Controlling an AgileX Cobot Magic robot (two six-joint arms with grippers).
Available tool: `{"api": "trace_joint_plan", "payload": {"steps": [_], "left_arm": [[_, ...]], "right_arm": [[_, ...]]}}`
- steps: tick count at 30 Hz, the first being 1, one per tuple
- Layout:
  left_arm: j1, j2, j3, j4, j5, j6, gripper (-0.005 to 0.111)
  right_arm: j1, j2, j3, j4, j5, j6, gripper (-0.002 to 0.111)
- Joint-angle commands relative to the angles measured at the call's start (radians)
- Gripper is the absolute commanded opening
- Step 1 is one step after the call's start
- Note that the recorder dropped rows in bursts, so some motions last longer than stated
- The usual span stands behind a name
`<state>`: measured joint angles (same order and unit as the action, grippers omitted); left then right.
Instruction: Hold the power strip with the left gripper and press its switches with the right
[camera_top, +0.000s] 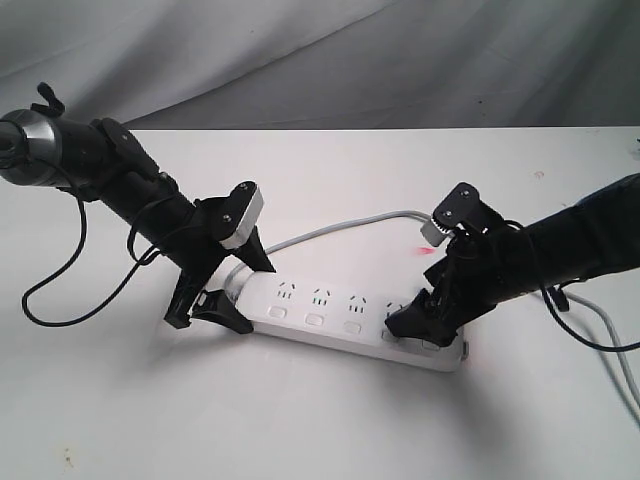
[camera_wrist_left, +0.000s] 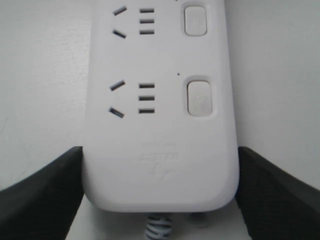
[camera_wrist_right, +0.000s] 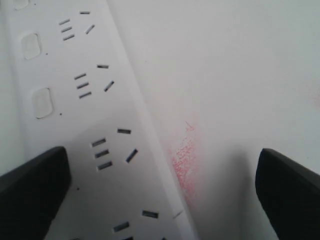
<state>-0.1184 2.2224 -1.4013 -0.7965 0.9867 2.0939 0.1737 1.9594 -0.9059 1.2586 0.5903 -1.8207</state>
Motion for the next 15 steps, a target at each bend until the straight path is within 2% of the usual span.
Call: {"api": "trace_joint_plan", "payload": {"steps": [1, 8, 15], "left_arm": [[-0.002, -0.003, -0.005, 0.001, 0.009, -0.001, 0.036], [-0.002, -0.003, -0.005, 0.001, 0.009, -0.001, 0.036], [-0.002, -0.003, -0.005, -0.001, 0.009, -0.001, 0.036]], "right_arm": [[-0.003, -0.051, 0.009, 0.081, 0.042, -0.137, 0.091], [-0.039, -0.21, 0.011, 0.043, 0.023, -0.115, 0.091], [-0.047, -0.218, 0.047, -0.049, 0.013, -0.057, 0.091]]}}
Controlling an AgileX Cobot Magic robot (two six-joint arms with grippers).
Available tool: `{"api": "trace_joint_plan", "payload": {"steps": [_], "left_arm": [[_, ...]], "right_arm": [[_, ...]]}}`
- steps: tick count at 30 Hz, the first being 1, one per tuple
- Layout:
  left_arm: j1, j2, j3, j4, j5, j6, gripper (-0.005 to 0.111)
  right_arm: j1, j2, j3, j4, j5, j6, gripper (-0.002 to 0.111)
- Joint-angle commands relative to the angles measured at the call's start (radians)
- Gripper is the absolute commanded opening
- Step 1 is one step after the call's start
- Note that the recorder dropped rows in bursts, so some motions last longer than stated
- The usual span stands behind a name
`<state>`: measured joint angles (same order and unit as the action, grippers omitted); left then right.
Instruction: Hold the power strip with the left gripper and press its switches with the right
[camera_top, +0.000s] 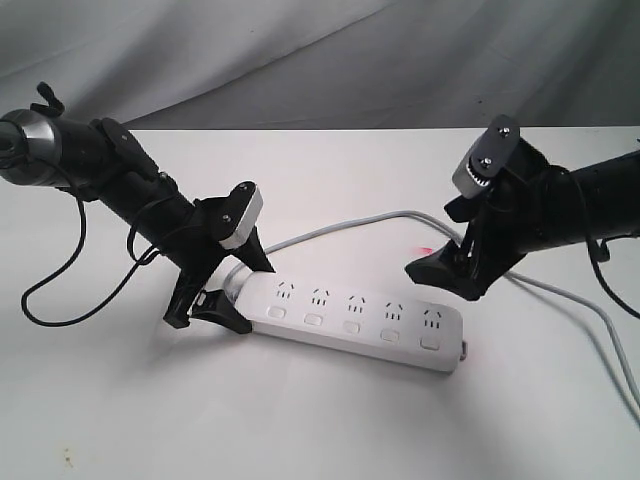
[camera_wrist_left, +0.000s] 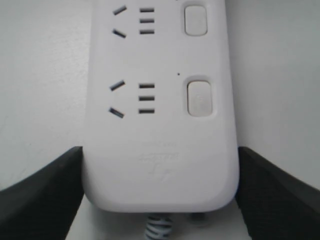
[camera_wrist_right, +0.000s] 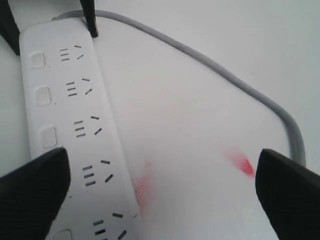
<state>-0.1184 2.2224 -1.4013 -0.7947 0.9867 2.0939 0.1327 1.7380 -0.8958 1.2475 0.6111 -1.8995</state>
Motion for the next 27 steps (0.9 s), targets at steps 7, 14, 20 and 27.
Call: {"api": "trace_joint_plan", "payload": {"steps": [7, 14, 20, 27], "left_arm": [[-0.002, -0.003, -0.005, -0.003, 0.009, -0.001, 0.036], [-0.002, -0.003, -0.005, -0.01, 0.009, -0.001, 0.036], [-0.002, -0.003, -0.005, -0.01, 0.009, -0.001, 0.036], [-0.002, -0.003, -0.005, -0.01, 0.009, -0.001, 0.036]], "right_arm": [[-0.006, 0.069, 0.084, -0.025, -0.044, 0.005, 0.091], [-0.004, 0.127, 0.084, -0.025, -0.087, -0.03, 0.091], [-0.004, 0.131, 0.084, -0.034, -0.115, -0.03, 0.091], [-0.004, 0.164, 0.129, -0.04, -0.188, -0.03, 0.091]]}}
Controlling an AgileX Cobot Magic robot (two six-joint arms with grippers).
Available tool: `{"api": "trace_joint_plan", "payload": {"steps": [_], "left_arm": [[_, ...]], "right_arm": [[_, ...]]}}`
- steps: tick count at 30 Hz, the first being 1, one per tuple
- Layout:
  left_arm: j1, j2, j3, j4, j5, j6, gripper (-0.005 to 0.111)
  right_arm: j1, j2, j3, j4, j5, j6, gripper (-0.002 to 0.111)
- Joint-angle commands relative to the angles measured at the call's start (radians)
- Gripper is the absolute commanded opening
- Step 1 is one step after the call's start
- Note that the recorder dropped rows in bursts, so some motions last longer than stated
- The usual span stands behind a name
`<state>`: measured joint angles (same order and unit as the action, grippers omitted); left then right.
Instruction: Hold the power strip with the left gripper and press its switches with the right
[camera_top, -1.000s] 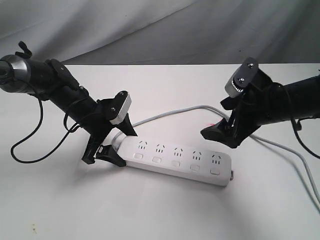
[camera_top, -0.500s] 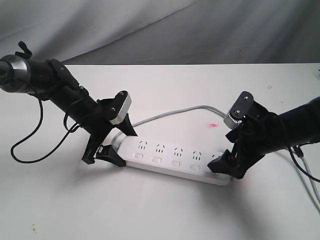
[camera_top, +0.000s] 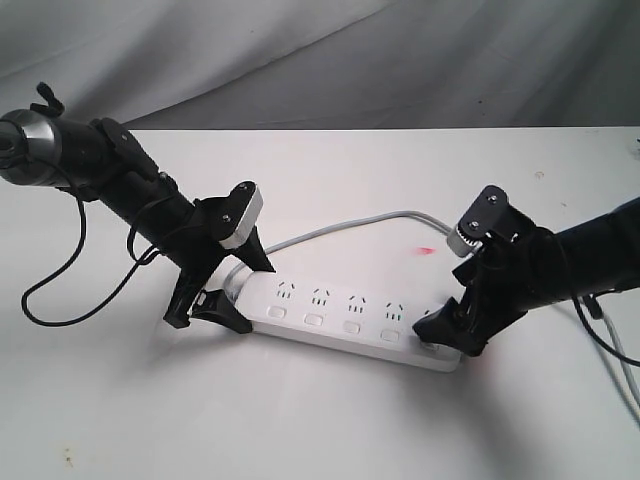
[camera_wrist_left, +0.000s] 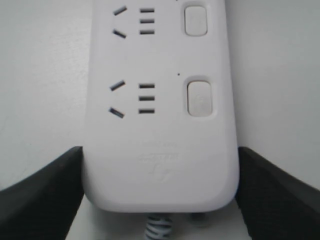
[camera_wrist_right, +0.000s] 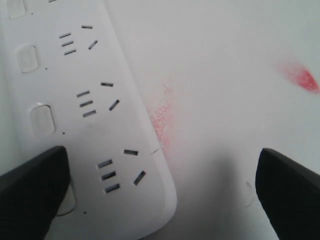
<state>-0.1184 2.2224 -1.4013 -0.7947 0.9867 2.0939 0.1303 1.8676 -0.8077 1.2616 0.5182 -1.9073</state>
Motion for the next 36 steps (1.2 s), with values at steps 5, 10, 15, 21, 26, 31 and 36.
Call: {"api": "trace_joint_plan", "payload": {"steps": [5, 10, 15, 21, 26, 31, 36], "left_arm": [[-0.002, -0.003, -0.005, -0.01, 0.009, -0.001, 0.036], [-0.002, -0.003, -0.005, -0.01, 0.009, -0.001, 0.036], [-0.002, -0.003, -0.005, -0.01, 0.009, -0.001, 0.036], [-0.002, -0.003, -0.005, -0.01, 0.009, -0.001, 0.036], [-0.002, -0.003, -0.005, -0.01, 0.009, -0.001, 0.036], [-0.002, -0.003, -0.005, -0.01, 0.009, -0.001, 0.036], [-0.002, -0.003, -0.005, -0.01, 0.009, -0.001, 0.036]], "right_arm": [[-0.001, 0.054, 0.045, -0.054, -0.108, -0.022, 0.091], [-0.001, 0.054, 0.045, -0.057, -0.136, -0.022, 0.091], [-0.001, 0.054, 0.045, -0.131, -0.153, 0.038, 0.091], [-0.001, 0.054, 0.045, -0.154, -0.155, 0.058, 0.091], [-0.001, 0.054, 0.045, -0.165, -0.155, 0.068, 0.091], [-0.001, 0.054, 0.045, -0.235, -0.183, 0.121, 0.091], [-0.001, 0.054, 0.045, -0.291, -0.195, 0.177, 0.091]]}}
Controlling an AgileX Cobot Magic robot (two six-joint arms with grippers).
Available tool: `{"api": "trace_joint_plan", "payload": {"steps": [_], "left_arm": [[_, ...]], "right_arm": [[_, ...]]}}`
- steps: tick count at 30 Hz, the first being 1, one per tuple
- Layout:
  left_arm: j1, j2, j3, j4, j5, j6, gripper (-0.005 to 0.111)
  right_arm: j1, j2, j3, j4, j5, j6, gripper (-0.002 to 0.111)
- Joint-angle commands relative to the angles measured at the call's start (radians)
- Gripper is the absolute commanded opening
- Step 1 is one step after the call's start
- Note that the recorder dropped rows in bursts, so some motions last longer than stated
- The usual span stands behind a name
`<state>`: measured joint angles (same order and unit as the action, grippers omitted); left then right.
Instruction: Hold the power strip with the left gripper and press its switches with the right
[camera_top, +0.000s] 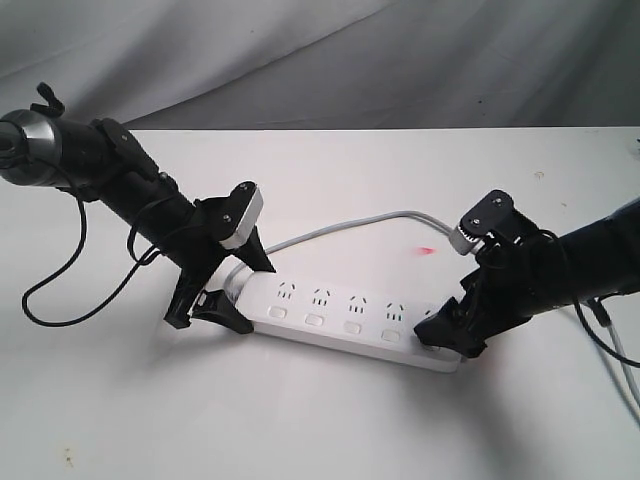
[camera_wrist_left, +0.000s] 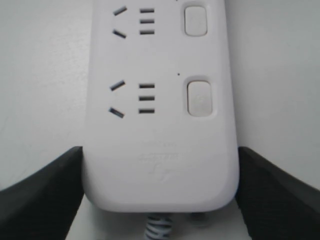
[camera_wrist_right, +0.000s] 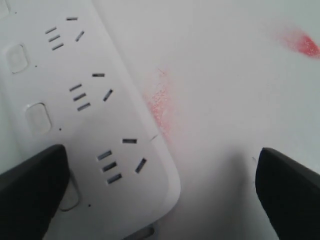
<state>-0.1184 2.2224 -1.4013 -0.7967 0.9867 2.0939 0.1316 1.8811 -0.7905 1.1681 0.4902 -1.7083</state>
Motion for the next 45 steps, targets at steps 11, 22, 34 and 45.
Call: {"api": "trace_joint_plan", "payload": {"steps": [11, 22, 34, 45], "left_arm": [[-0.002, -0.003, -0.005, -0.008, 0.009, -0.001, 0.036], [-0.002, -0.003, -0.005, -0.008, 0.009, -0.001, 0.036], [-0.002, -0.003, -0.005, -0.008, 0.009, -0.001, 0.036], [-0.002, -0.003, -0.005, -0.008, 0.009, -0.001, 0.036]], "right_arm": [[-0.003, -0.107, 0.021, 0.129, -0.092, -0.217, 0.091], [-0.003, -0.484, 0.021, 0.337, -0.086, -0.24, 0.091], [-0.003, -0.692, 0.091, 0.366, -0.086, -0.24, 0.091], [-0.003, -0.828, 0.102, 0.367, -0.029, -0.072, 0.056]]}}
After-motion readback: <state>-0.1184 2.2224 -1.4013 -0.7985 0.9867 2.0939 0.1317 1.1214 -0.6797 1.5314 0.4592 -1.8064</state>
